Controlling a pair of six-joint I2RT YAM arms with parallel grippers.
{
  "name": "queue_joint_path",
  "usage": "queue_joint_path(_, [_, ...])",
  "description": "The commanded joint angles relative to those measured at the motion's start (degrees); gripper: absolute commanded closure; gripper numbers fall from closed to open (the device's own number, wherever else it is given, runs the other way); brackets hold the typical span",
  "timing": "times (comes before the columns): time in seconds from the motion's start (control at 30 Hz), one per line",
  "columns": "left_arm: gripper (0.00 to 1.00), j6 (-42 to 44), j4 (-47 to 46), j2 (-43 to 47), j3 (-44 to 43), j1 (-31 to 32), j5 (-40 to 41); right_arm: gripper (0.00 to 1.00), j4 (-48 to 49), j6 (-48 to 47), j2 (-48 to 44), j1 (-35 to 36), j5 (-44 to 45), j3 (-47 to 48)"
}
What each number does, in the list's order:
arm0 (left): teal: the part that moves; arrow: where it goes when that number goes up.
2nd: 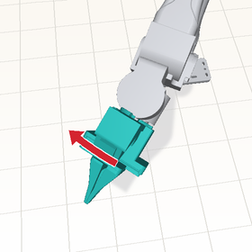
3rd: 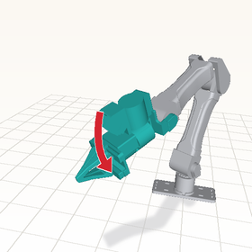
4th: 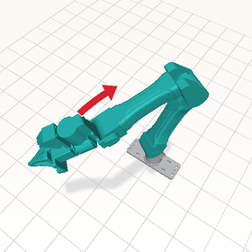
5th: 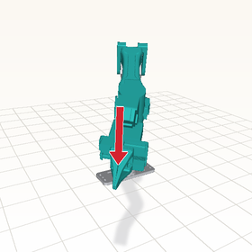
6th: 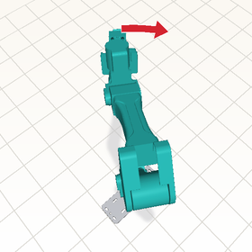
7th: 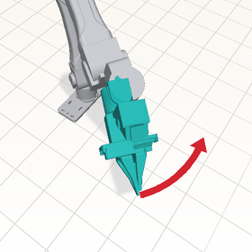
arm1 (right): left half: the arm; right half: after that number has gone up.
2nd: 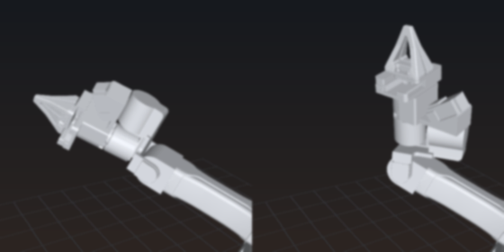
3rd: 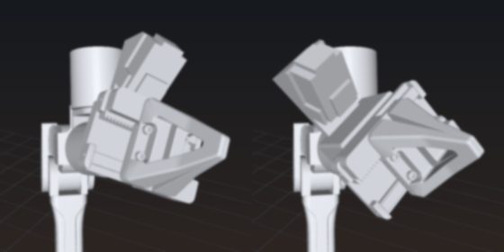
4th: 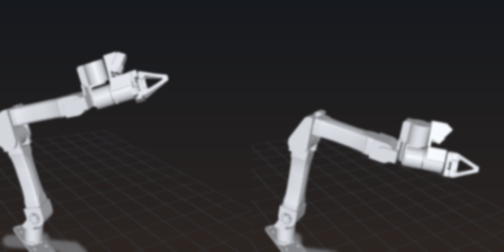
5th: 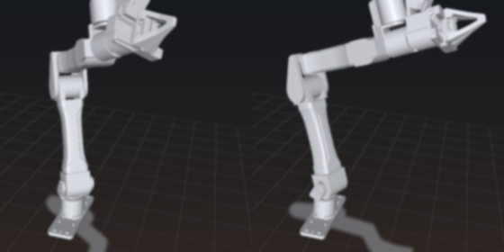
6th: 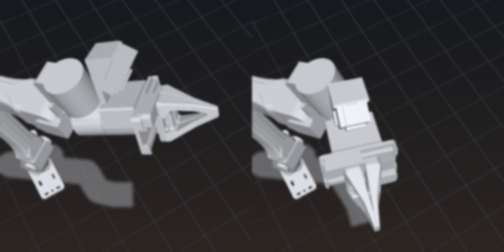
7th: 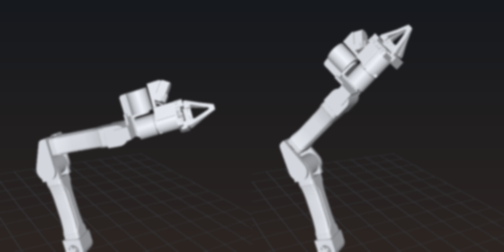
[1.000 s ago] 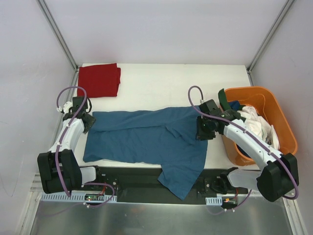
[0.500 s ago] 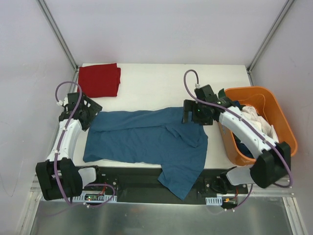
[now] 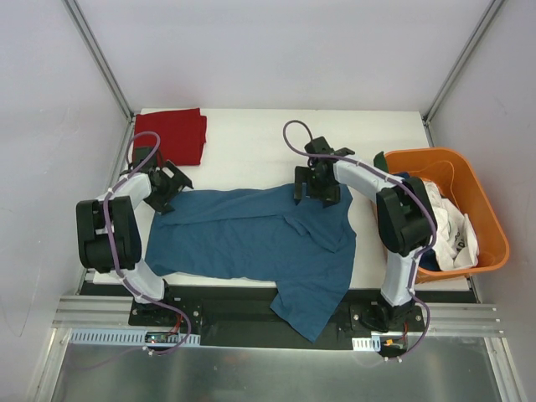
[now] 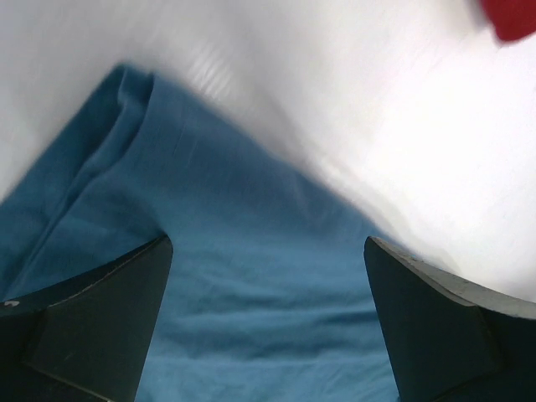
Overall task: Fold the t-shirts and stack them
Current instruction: Fold the flattened tshirt in 1/3 of the way
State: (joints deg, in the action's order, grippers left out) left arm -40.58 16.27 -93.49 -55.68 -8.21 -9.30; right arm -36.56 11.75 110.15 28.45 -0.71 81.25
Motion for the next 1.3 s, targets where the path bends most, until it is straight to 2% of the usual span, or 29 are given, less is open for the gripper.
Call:
queue_joint_path(0.0, [0.01,2.08,-2.39,-3.88,-6.19,0.04,3.67,0.03,-0.09,0.03,1.91,-3.83,2.38,1.98])
queue_joint_path(0.33, [0.01,1.12,-2.39,-12.23,-10.15,-1.72,3.68,0.02,-2.90,-1.64,8.59,-7.18,2.47,6.98])
queue_joint_path(0.63, [0.01,2.17,-2.30,-14.52,-13.49,-2.16,6.39,0.02,-5.89,-4.80,15.27,-9.81,2.56,19.02])
queue_joint_path(0.77, [0.01,4.10,-1.77,-13.04,-16.29,-2.78,6.75,0.01,-5.54,-7.17,15.28,-10.17,-0.59,22.54])
queue_joint_path(0.87, [0.01,4.63,-0.63,-8.04,-15.78,-2.87,7.36,0.03,-4.32,-9.11,11.51,-9.56,-3.23,22.38])
queue_joint_path(0.9, [0.01,4.63,-0.02,-4.28,-14.99,-2.87,7.54,0.04,-3.36,-9.55,7.75,-9.29,-3.51,21.06])
queue_joint_path(1.07, [0.01,1.05,5.51,10.76,-4.02,-2.87,12.10,0.04,3.14,-9.90,-5.36,-5.34,-3.16,8.00])
queue_joint_path(1.17, [0.01,-3.88,9.12,24.20,6.43,-2.87,16.50,0.04,6.48,-7.63,-13.36,-2.71,-2.98,-1.14])
queue_joint_path(1.27, [0.01,-6.00,14.82,42.10,14.97,-2.95,18.70,0.04,11.58,-3.33,-19.51,-0.16,-6.05,-12.12])
